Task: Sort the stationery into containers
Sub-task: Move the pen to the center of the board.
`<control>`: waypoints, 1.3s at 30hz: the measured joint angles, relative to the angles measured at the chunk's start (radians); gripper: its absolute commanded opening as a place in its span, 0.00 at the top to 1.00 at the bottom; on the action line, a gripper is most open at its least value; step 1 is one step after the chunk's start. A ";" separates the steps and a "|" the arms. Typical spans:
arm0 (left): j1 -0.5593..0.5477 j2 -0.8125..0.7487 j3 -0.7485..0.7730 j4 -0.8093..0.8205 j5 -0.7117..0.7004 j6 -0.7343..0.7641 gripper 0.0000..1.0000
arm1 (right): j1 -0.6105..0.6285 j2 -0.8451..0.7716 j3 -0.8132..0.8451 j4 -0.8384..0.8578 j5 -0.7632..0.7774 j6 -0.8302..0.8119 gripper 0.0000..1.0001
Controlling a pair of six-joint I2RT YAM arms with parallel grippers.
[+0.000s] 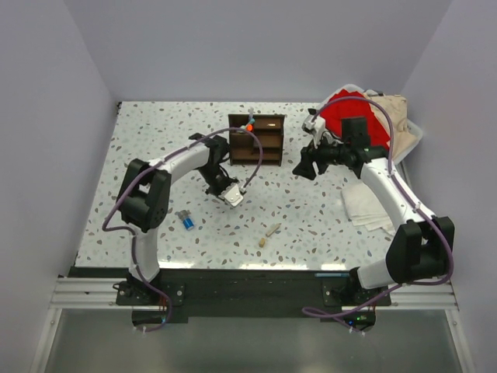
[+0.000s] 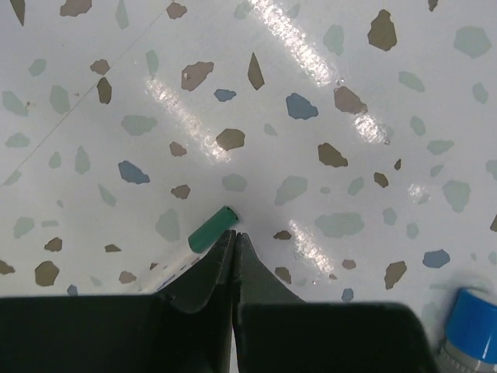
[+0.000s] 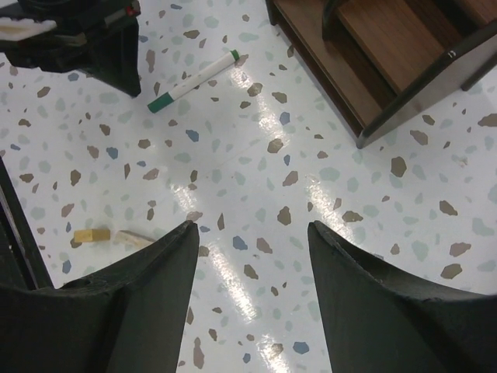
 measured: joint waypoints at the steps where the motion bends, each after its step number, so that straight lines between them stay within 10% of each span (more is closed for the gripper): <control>1: -0.005 0.017 0.003 0.006 0.004 -0.017 0.97 | -0.005 0.000 -0.001 -0.001 -0.001 0.005 0.38; 21: -0.074 0.146 0.088 0.084 0.039 -0.160 0.86 | -0.022 0.000 -0.022 0.008 -0.002 0.026 0.39; 24: -0.086 0.159 0.122 0.086 0.050 -0.173 0.67 | -0.023 0.000 -0.022 0.008 -0.002 0.026 0.39; 26: -0.088 0.159 0.151 0.066 0.054 -0.175 0.00 | -0.024 0.000 -0.022 0.007 -0.002 0.026 0.38; 39: -0.094 0.008 0.163 0.016 0.091 -0.186 0.09 | -0.043 0.013 -0.031 0.014 -0.006 0.027 0.38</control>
